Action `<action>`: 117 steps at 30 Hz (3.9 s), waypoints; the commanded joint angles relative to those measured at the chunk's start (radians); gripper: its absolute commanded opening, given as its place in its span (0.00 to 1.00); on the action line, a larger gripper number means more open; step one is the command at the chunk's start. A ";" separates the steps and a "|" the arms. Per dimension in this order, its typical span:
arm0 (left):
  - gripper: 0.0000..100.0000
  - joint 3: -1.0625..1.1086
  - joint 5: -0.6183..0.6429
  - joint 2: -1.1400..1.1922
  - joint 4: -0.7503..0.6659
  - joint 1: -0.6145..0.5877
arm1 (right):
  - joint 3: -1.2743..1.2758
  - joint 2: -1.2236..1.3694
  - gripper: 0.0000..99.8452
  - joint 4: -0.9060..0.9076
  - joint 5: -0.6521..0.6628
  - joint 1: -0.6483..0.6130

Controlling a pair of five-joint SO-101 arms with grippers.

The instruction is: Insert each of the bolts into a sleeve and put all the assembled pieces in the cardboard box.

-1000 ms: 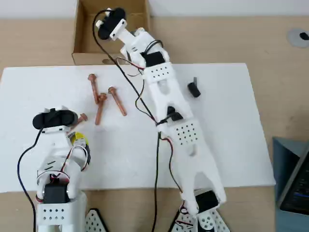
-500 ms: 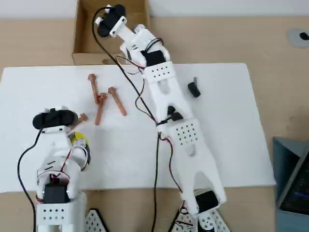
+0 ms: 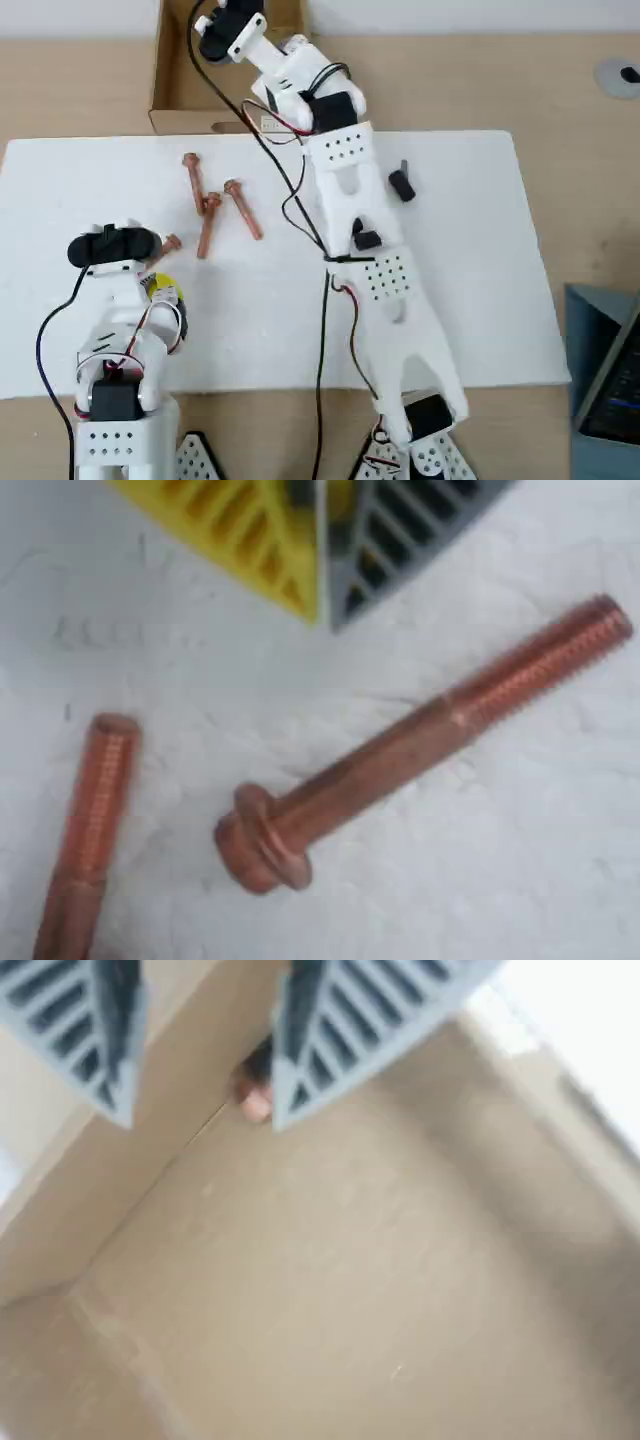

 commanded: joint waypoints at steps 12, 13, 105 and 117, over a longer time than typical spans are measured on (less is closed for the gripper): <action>0.00 0.006 -0.006 -0.005 -0.018 -0.006 | -0.051 -0.294 0.12 0.456 0.002 0.010; 0.00 0.006 -0.006 -0.005 -0.018 -0.006 | -0.051 -0.312 0.12 0.493 -0.014 0.010; 0.00 0.006 -0.006 -0.005 -0.018 -0.011 | 0.441 -0.117 0.01 0.617 -0.262 0.048; 0.00 0.006 -0.006 -0.005 -0.018 -0.011 | 0.501 -0.417 0.01 0.618 -0.264 0.010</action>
